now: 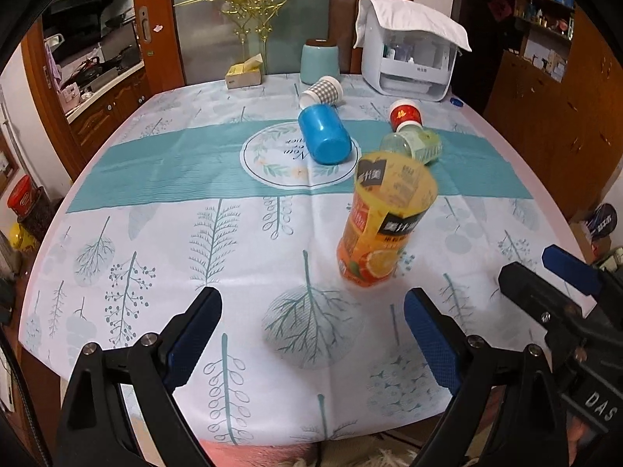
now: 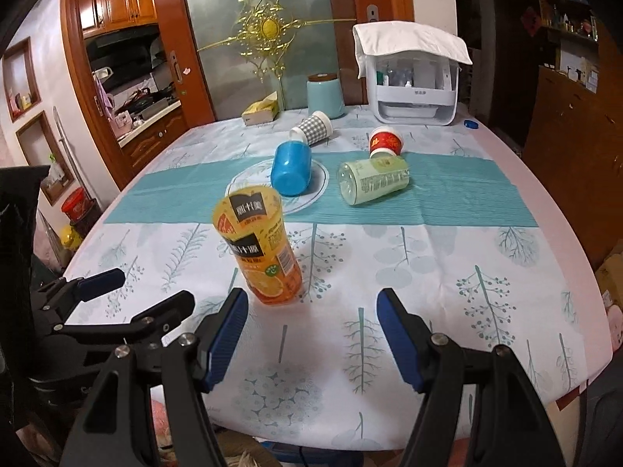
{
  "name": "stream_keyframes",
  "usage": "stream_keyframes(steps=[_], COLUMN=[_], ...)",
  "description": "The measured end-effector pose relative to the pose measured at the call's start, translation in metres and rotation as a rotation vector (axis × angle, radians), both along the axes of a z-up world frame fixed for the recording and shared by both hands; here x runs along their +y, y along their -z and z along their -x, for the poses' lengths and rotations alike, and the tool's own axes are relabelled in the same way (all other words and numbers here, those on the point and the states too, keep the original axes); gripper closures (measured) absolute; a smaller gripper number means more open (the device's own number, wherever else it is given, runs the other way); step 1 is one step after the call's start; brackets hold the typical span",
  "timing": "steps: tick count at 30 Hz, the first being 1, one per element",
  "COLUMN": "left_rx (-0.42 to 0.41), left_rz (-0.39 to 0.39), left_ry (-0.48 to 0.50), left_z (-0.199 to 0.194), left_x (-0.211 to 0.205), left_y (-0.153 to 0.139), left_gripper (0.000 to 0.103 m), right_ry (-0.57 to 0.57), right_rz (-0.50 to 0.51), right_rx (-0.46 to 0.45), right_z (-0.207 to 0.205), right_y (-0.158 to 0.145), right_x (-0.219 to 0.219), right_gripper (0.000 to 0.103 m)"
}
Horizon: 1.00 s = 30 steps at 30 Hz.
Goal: Flip cup upright
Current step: 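Rotate the orange bottle upright with the right tool and lower it onto the table, then open the right tool and withdraw it from the upright bottle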
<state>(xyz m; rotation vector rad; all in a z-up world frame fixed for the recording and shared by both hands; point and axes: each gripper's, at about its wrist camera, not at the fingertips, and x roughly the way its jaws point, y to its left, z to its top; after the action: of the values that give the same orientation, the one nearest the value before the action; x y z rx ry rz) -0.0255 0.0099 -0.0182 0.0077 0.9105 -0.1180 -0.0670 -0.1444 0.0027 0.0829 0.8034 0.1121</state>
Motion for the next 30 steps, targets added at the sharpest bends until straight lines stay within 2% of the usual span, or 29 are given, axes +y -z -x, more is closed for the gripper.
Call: stream_keyframes(steps=[7,19,30], left_rx=[-0.003,-0.032,-0.035], left_rz=[0.011,-0.034,-0.044], left_ry=[-0.048,-0.056,-0.060], left_z=[0.002,0.007,0.008], left_x=[-0.003,-0.010,-0.012], left_y=[-0.002,-0.004,-0.005], left_gripper=[0.009,0.009,0.009], right_ry=[0.014,0.038,0.048], right_rz=[-0.029,-0.009,-0.014], right_rx=[-0.004,-0.013,-0.011], right_z=[0.002,0.005,0.006], right_y=[-0.004,-0.004,-0.003], right_x=[-0.003,-0.006,-0.009], right_gripper=[0.034,0.034,0.034])
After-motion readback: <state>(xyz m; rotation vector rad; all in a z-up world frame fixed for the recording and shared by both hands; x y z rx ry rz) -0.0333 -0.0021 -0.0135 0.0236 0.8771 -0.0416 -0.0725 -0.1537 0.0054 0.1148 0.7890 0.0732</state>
